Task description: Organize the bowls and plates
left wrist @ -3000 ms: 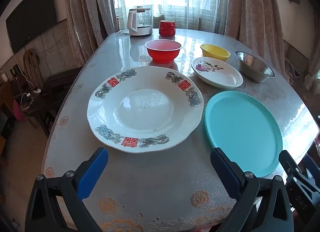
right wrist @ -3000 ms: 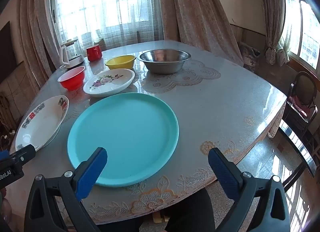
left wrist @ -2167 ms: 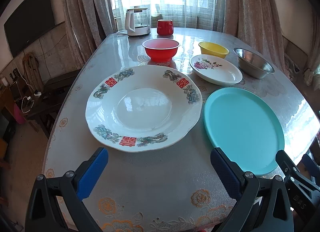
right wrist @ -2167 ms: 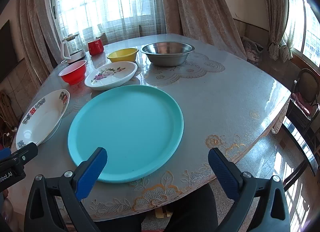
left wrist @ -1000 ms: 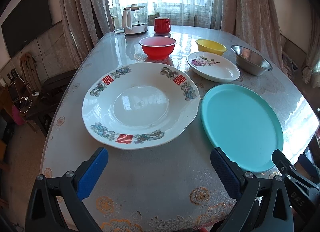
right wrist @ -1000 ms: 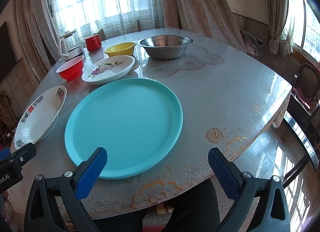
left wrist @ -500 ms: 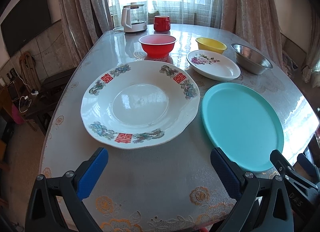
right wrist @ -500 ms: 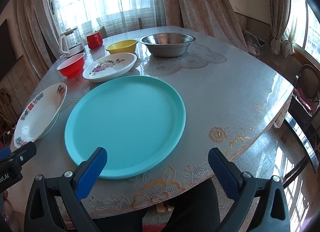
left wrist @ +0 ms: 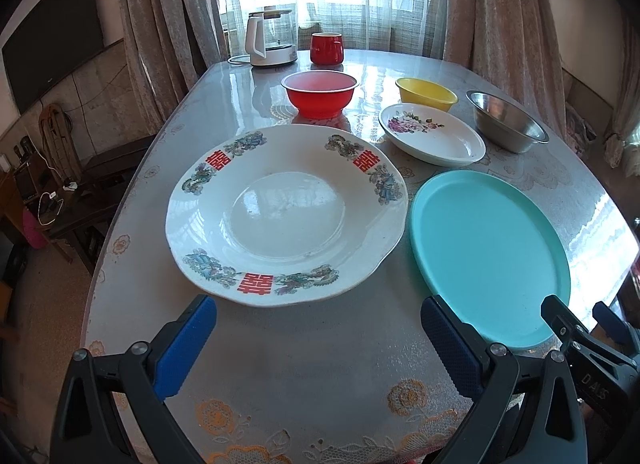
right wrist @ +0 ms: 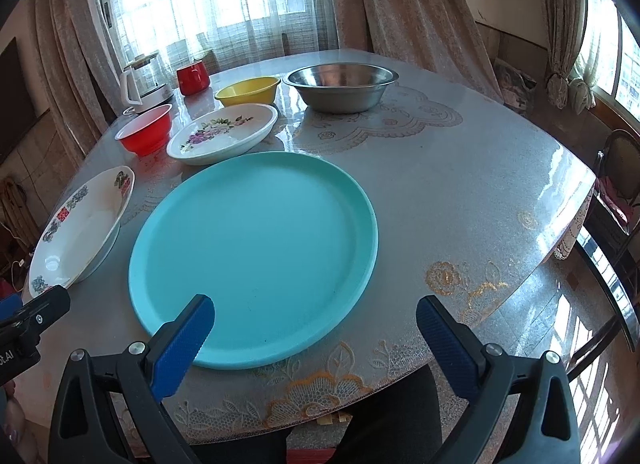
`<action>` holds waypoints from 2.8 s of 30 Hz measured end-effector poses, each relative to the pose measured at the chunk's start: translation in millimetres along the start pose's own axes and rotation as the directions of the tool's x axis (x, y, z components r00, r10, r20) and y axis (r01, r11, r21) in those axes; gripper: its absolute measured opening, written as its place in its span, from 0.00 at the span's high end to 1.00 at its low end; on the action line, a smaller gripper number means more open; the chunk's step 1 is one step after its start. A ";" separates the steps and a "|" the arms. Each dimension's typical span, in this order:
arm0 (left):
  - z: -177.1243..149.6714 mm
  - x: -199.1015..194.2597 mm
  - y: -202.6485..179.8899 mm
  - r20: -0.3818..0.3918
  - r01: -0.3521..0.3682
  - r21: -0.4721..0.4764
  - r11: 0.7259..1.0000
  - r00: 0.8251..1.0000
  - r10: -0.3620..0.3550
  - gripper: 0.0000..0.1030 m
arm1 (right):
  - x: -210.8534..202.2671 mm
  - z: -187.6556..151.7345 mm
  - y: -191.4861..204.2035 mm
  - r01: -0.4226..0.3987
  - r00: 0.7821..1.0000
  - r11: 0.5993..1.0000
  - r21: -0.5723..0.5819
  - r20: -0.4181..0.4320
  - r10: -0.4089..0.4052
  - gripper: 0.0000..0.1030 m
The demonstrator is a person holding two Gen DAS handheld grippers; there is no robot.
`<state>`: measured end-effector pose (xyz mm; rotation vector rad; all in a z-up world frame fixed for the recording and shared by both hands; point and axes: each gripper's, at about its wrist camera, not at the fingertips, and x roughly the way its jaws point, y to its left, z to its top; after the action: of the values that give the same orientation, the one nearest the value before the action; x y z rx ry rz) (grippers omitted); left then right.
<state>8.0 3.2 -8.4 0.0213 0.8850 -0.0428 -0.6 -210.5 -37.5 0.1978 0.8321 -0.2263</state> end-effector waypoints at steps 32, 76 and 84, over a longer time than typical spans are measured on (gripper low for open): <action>31.1 38.9 139.0 0.095 0.217 -0.407 0.887 0.976 -0.196 0.00 | 12.0 32.3 45.4 -0.303 0.949 0.942 -0.142 0.049 0.313 0.02; 39.6 76.9 145.7 0.272 0.486 -0.348 0.802 0.871 -0.410 0.18 | 96.7 67.7 151.2 -0.523 0.853 0.836 -0.168 -0.095 0.514 0.39; 42.1 76.0 148.8 0.257 0.443 -0.341 0.829 0.893 -0.370 0.19 | 102.9 65.6 161.0 -0.555 0.831 0.818 -0.151 -0.149 0.536 0.45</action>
<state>95.5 148.1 -40.4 -0.5463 0.6886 -0.2654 157.1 -85.9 -57.7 0.2638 0.8572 0.4119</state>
